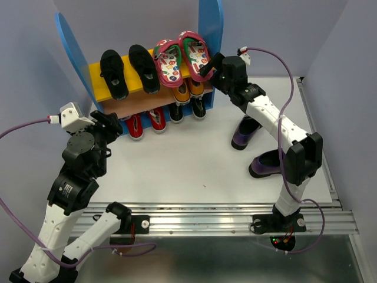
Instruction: Place and organize the shoes onto the shoe shelf
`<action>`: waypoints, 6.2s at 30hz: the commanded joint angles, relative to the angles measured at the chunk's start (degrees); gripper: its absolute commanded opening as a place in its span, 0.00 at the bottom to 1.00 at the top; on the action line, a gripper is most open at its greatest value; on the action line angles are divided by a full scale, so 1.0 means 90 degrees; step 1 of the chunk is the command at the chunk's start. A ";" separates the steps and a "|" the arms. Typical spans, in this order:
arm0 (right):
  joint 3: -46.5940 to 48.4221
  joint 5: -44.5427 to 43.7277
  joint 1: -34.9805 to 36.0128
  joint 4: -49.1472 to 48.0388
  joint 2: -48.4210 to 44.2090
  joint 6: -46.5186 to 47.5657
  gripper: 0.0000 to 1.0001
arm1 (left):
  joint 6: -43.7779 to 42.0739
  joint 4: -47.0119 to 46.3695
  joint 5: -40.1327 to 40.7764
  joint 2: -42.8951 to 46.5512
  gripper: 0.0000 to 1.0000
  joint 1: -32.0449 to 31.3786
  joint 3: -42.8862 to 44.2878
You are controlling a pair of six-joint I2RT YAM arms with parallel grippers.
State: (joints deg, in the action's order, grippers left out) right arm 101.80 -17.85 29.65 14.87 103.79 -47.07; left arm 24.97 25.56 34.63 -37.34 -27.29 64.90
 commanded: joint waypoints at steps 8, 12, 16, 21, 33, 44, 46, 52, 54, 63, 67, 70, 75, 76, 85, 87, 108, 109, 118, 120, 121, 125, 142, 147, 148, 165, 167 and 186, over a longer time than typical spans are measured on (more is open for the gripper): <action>0.0154 0.0977 -0.0208 -0.1261 0.0450 -0.1273 0.83 | -0.0070 -0.0125 0.0166 0.0106 0.65 -0.0015 0.0015; 0.0076 0.1094 -0.0208 -0.1496 0.0460 -0.1459 0.58 | -0.0060 -0.0116 0.0146 0.0106 0.65 -0.0015 0.0015; -0.0255 0.1153 -0.0208 -0.2081 0.0247 -0.1372 0.32 | -0.0079 -0.0115 0.0165 0.0126 0.65 -0.0024 0.0005; -0.0529 0.0831 -0.0208 -0.2219 0.0011 -0.1147 0.06 | -0.0109 -0.0135 0.0166 0.0106 0.65 -0.0015 0.0005; 0.0289 0.0997 -0.0208 -0.1870 0.0635 -0.1157 0.03 | -0.0089 -0.0204 0.0068 -0.0001 0.65 -0.0025 0.0044; -0.0734 0.0792 -0.0208 -0.1858 -0.0203 -0.1001 0.68 | -0.0118 -0.0242 0.0039 -0.0021 0.65 -0.0015 0.0103; -0.0969 0.0685 -0.0208 -0.1683 -0.0535 -0.0826 0.86 | -0.0118 -0.0310 0.0029 -0.0021 0.65 -0.0015 0.0084; -0.1552 0.0635 -0.0208 -0.0833 -0.1567 -0.0318 1.00 | -0.0420 -0.0749 -0.0543 -0.0137 0.66 -0.0015 -0.0034; -0.1856 0.0499 -0.0208 -0.0716 -0.1950 -0.0123 1.00 | -0.0509 -0.0828 -0.0849 -0.0225 0.66 -0.0015 0.0015; -0.4512 -0.1474 -0.0451 0.0846 -0.4382 0.0816 1.00 | -0.0860 -0.0789 -0.1445 -0.0538 0.64 -0.0025 0.0425; -0.5234 -0.0638 -0.1038 0.1336 -0.4589 0.0728 1.00 | -0.0919 -0.0809 -0.1436 -0.0694 0.64 -0.0034 0.0532; -0.5305 -0.0352 -0.1107 0.1345 -0.4199 0.0718 0.97 | -0.0890 -0.0828 -0.1455 -0.0811 0.64 -0.0025 0.0552; -0.5022 -0.0429 -0.1331 0.1287 -0.3535 0.0523 0.87 | -0.0929 -0.0926 -0.1592 -0.0724 0.63 -0.0034 0.0386; -0.4983 -0.0400 -0.1428 0.1209 -0.3437 0.0494 0.85 | -0.0900 -0.0926 -0.1612 -0.0695 0.63 -0.0034 0.0347; -0.4905 0.0283 -0.2074 0.0448 -0.2237 0.0259 0.77 | -0.0899 -0.0741 -0.1476 -0.0538 0.68 -0.0034 0.0230; -0.4944 0.0449 -0.2074 0.0301 -0.2060 0.0259 0.69 | -0.0948 -0.0546 -0.1309 -0.0636 0.70 -0.0034 0.0356; -0.5022 0.0440 0.0170 0.0974 -0.2997 0.0671 0.01 | -0.0148 -0.0545 -0.1553 -0.0723 0.70 -0.0170 0.0045; -0.5080 0.0450 0.0317 0.0984 -0.3035 0.0621 0.01 | -0.0061 -0.0536 -0.1543 -0.0743 0.70 -0.0258 -0.0014; -0.5071 0.0235 0.1656 0.1072 -0.2597 0.0396 0.01 | 0.1168 0.0039 -0.0724 -0.1094 0.67 -0.2169 -0.0852; -0.5100 0.0245 0.1735 0.1072 -0.2519 0.0367 0.01 | 0.1472 0.0186 -0.0558 -0.1124 0.67 -0.2591 -0.1029; -0.5129 0.0245 0.1735 0.1043 -0.2499 0.0357 0.01 | 0.1638 0.0284 -0.0470 -0.1144 0.67 -0.2796 -0.1107; -0.5266 0.0264 0.1794 0.0858 -0.2479 0.0250 0.01 | 0.2574 0.0675 -0.0332 -0.1387 0.67 -0.3578 -0.1663; -0.5285 -0.0106 0.2301 0.0524 -0.2195 -0.0229 0.47 | 0.3885 -0.0155 -0.1445 -0.2110 0.84 -0.3716 -0.2388; -0.5286 -0.1022 0.2301 0.1002 -0.2908 0.0024 0.79 | 0.3866 -0.0077 -0.1602 -0.2715 0.90 -0.3706 -0.1919; -0.5257 -0.1170 0.2301 0.1110 -0.3044 0.0112 0.82 | 0.3885 -0.0057 -0.1602 -0.2822 0.93 -0.3706 -0.1851; -0.5334 -0.3691 0.2301 0.2546 -0.5673 -0.0102 1.00 | 0.4569 0.0255 -0.1300 -0.4541 0.89 -0.3687 -0.0660; -0.5354 -0.3652 0.2301 0.2634 -0.5595 -0.0151 1.00 | 0.4676 0.0431 -0.1231 -0.4901 0.87 -0.3687 -0.0407; -0.5608 -0.3662 0.2301 0.2683 -0.5428 -0.0502 1.00 | 0.4696 0.1300 -0.1700 -0.6036 0.42 -0.3892 0.0152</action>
State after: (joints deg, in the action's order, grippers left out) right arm 51.20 -47.75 50.06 39.22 54.65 -50.02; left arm 67.24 32.73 19.51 -92.29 -61.17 64.25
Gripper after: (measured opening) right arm 0.998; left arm 0.475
